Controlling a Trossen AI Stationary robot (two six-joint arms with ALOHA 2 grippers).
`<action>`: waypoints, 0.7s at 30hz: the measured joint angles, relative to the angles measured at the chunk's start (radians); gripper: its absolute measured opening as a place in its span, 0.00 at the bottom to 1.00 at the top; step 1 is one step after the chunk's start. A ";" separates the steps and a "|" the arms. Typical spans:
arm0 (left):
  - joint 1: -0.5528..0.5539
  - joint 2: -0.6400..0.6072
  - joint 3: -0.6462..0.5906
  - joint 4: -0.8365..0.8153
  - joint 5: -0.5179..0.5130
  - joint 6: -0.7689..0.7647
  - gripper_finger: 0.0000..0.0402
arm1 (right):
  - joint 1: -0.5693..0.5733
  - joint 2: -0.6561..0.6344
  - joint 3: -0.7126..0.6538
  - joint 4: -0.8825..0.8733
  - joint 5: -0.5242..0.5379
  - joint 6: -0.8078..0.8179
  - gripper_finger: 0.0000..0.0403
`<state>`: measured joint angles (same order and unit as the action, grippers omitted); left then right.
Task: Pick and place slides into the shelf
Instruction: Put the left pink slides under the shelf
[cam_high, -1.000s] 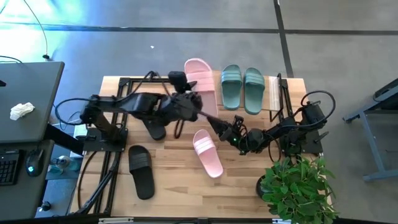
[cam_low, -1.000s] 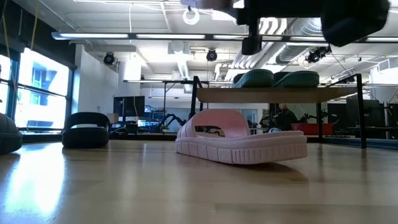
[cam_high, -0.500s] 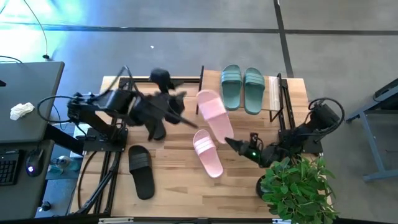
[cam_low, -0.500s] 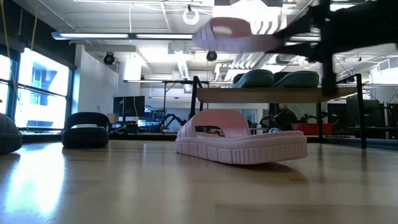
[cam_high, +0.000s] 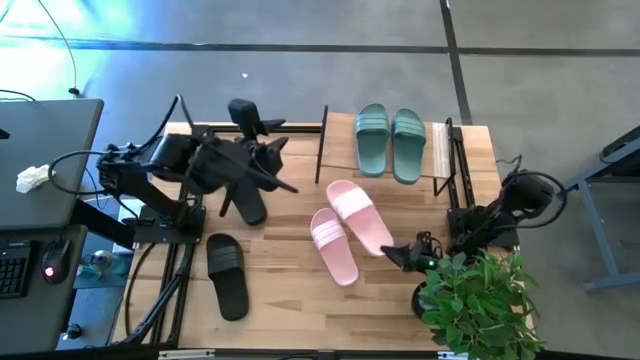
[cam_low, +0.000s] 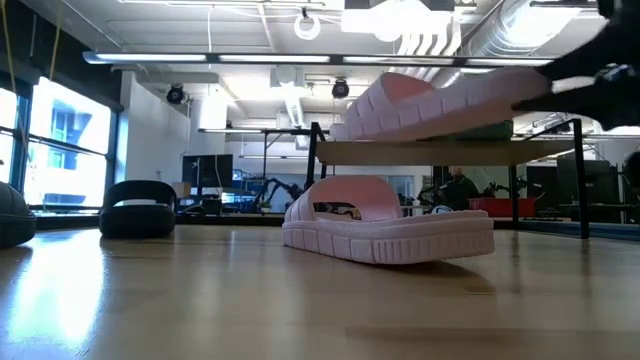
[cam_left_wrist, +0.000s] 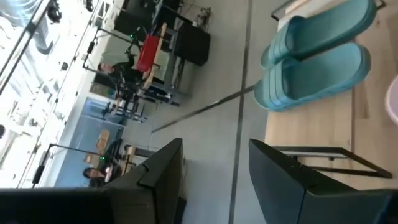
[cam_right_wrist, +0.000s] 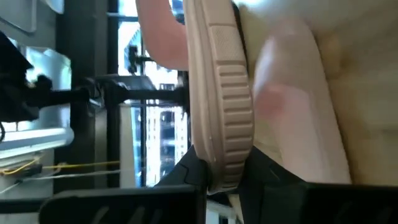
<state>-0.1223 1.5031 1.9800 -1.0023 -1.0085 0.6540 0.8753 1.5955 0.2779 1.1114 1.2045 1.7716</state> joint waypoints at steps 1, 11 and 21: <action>0.000 0.001 -0.001 0.000 0.003 0.000 0.42 | 0.005 0.000 0.000 -0.038 0.001 0.048 0.06; -0.001 0.001 -0.001 0.000 0.015 -0.007 0.42 | 0.015 0.000 0.000 -0.358 0.096 0.461 0.06; -0.002 0.001 -0.001 0.000 0.026 -0.012 0.42 | -0.146 0.000 0.001 -0.450 0.191 0.480 0.06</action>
<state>-0.1238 1.5046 1.9793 -1.0026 -0.9829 0.6422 0.7296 1.5959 0.2787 0.6610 1.3952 2.2511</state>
